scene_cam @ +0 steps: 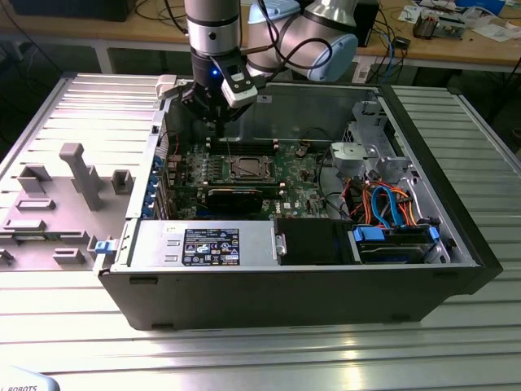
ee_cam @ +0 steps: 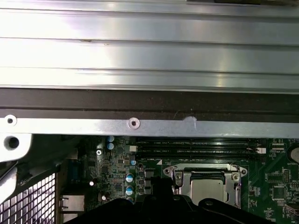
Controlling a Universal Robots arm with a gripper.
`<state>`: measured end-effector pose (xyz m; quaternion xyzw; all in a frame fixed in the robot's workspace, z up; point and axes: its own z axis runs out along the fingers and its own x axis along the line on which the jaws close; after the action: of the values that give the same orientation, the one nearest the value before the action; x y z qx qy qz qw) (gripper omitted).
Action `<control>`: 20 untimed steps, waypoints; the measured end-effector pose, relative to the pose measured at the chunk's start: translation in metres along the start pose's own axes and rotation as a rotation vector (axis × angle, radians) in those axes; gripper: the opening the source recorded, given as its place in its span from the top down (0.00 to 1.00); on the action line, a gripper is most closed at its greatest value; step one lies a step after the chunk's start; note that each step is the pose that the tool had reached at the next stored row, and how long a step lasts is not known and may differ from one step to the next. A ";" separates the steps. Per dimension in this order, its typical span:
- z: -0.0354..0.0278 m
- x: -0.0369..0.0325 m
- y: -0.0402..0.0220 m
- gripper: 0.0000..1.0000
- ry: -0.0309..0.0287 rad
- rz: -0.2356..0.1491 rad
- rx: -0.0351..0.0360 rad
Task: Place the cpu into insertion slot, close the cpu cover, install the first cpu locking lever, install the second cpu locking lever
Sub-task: 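Install the first cpu locking lever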
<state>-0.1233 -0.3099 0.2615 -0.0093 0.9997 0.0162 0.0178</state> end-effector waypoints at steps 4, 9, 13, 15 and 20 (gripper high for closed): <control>0.0001 -0.0006 0.0000 0.89 -0.0089 0.000 0.0007; 0.0001 -0.0011 0.0000 0.89 -0.0182 -0.001 0.0022; 0.0000 -0.0011 0.0000 0.89 -0.0187 -0.001 0.0024; 0.0000 -0.0010 0.0000 0.89 -0.0188 -0.001 0.0024; 0.0000 -0.0011 0.0000 0.89 -0.0190 -0.001 0.0024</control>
<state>-0.1223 -0.3098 0.2615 -0.0095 0.9995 0.0150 0.0273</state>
